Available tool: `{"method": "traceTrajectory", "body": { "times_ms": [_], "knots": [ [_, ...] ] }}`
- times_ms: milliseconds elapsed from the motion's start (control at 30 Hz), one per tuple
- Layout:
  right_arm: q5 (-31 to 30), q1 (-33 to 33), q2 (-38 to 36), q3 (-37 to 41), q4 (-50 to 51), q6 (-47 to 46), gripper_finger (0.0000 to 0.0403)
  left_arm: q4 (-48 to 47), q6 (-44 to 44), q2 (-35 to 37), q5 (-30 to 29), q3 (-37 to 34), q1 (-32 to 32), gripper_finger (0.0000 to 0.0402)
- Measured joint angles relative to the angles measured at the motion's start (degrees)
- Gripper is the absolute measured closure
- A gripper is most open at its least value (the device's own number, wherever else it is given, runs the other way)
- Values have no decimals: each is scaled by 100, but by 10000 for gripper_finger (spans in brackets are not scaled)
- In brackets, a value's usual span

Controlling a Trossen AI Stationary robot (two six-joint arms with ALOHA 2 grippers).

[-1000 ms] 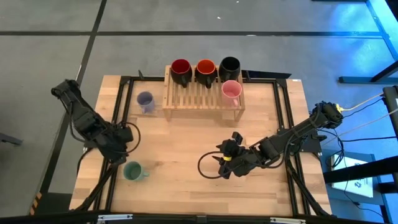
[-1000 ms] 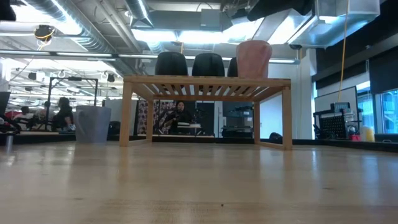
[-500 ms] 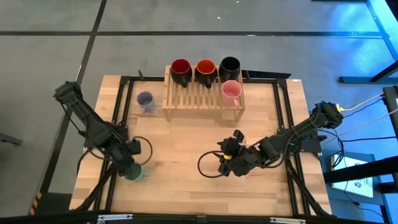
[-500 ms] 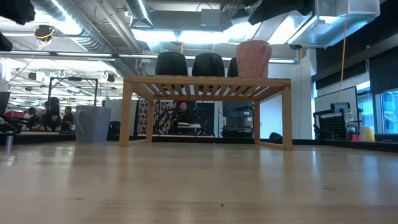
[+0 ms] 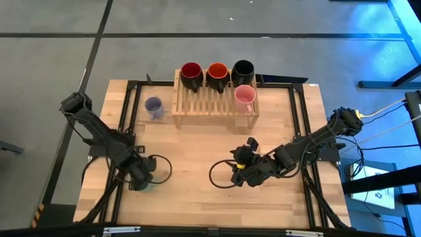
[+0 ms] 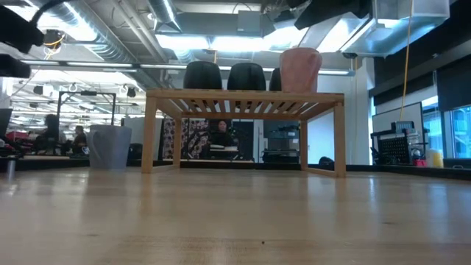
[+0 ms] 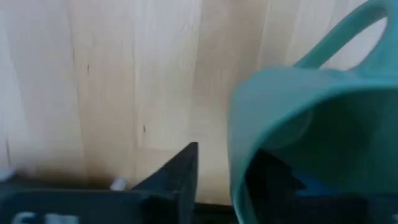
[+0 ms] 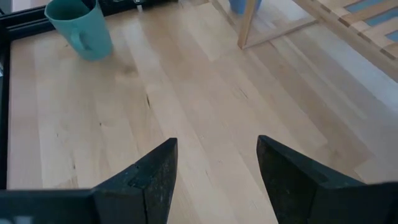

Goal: Place coffee mugs
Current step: Put the green mug on the shelf

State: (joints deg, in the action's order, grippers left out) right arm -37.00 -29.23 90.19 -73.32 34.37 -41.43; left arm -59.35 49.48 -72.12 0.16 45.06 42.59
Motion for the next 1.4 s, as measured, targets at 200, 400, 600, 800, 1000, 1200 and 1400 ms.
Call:
{"method": "traceTrajectory", "body": {
  "times_ms": [200, 400, 600, 800, 1000, 1200, 1400],
  "knots": [
    [34, -7, 2, 0, -46, -17, 196, 537, -1000, -290, 359, 0, -425, 380],
    [-134, -233, 156, -2, -418, 12, 196, 464, -1601, -276, 181, 718, -1050, 384],
    [-243, -152, 190, -4, -1228, 662, 196, 476, -2406, -274, -345, 1911, -1752, 384],
    [316, 166, 190, -4, -2532, 1784, 196, 559, -3064, -377, -884, 2653, -2389, 384],
    [1118, 600, 190, -4, -3218, 2188, 196, 704, -3486, -528, -951, 2996, -2540, 384],
    [1868, 889, 535, 4, -3963, 2522, 196, 919, -3543, -555, -969, 3001, -2545, 384],
    [2068, 955, 813, 4, -4056, 2540, 197, 994, -3480, -555, -1014, 3003, -2630, 384]
  ]
}}
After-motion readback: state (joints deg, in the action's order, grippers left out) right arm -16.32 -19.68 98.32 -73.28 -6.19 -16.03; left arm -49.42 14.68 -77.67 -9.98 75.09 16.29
